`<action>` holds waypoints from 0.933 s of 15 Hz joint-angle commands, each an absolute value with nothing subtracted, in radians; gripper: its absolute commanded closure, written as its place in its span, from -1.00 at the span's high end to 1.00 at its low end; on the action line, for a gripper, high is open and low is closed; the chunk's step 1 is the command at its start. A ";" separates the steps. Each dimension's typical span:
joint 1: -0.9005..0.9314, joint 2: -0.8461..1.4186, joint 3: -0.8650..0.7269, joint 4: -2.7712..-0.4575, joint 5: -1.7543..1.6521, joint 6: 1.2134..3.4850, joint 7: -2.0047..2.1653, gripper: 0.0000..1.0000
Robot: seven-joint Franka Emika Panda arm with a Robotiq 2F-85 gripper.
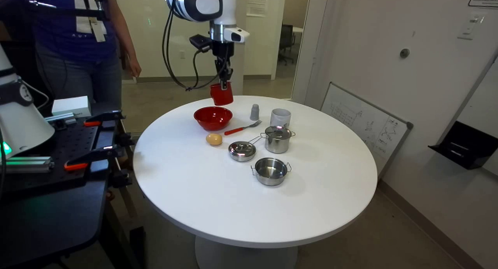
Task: Pick the cup in the bowl and put it on the table
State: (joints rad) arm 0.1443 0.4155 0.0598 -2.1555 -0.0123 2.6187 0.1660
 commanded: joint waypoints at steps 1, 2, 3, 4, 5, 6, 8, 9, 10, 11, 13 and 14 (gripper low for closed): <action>0.135 0.253 0.031 -2.306 -0.005 2.625 0.215 -0.96; 0.130 0.217 0.019 -2.345 -0.007 2.631 0.237 -0.96; 0.122 0.174 0.006 -2.390 -0.005 2.636 0.261 -0.96; 0.119 0.142 -0.010 -2.427 -0.016 2.640 0.293 -0.96; 0.107 0.102 -0.021 -2.470 -0.012 2.643 0.315 -0.96; 0.099 0.072 -0.032 -2.507 -0.021 2.649 0.343 -0.96; 0.071 0.007 -0.043 -2.581 -0.009 2.663 0.374 -0.96; 0.057 -0.022 -0.047 -2.616 -0.007 2.671 0.394 -0.96; 0.041 -0.052 -0.048 -2.655 0.007 2.691 0.407 -0.96; 0.025 -0.081 -0.049 -2.699 0.026 2.731 0.429 -0.96; -0.005 -0.126 -0.048 -2.768 0.022 2.789 0.492 -0.96; -0.023 -0.141 -0.045 -2.801 0.012 2.819 0.523 -0.96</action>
State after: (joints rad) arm 0.0130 -0.0420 -0.0500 -2.6766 0.0066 2.7293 0.4375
